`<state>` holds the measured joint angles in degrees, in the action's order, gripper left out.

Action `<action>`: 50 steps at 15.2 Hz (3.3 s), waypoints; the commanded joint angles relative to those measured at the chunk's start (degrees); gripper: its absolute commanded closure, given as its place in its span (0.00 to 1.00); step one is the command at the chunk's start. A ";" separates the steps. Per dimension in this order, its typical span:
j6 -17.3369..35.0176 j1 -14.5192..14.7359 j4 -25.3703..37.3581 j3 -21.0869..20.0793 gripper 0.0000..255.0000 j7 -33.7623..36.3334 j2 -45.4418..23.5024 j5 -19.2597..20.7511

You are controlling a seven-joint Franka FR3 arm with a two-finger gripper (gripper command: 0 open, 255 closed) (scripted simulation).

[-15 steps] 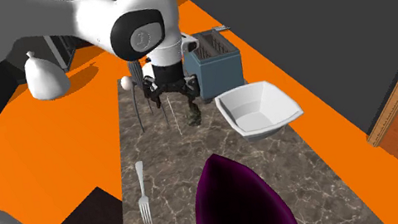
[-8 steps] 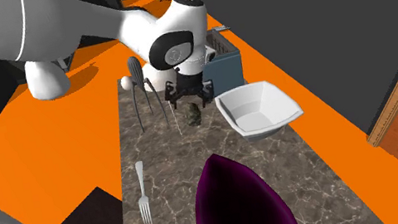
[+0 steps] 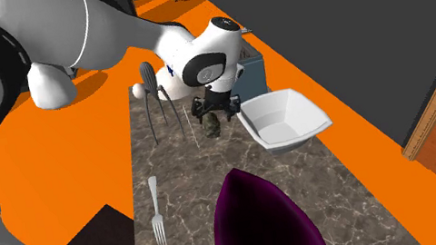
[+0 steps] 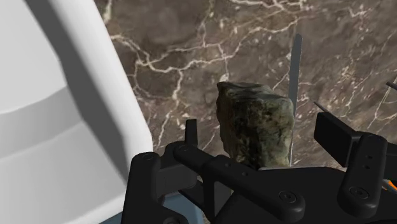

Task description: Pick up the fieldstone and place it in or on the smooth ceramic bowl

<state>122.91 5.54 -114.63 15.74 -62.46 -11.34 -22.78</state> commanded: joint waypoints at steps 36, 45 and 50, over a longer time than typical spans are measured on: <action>-6.50 0.74 3.78 0.30 1.00 3.76 3.61 2.49; -12.52 0.71 8.21 0.54 1.00 6.01 5.62 4.00; -15.98 0.66 11.15 0.64 1.00 7.12 6.33 4.59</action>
<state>107.88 6.25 -104.50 16.34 -55.57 -4.96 -18.27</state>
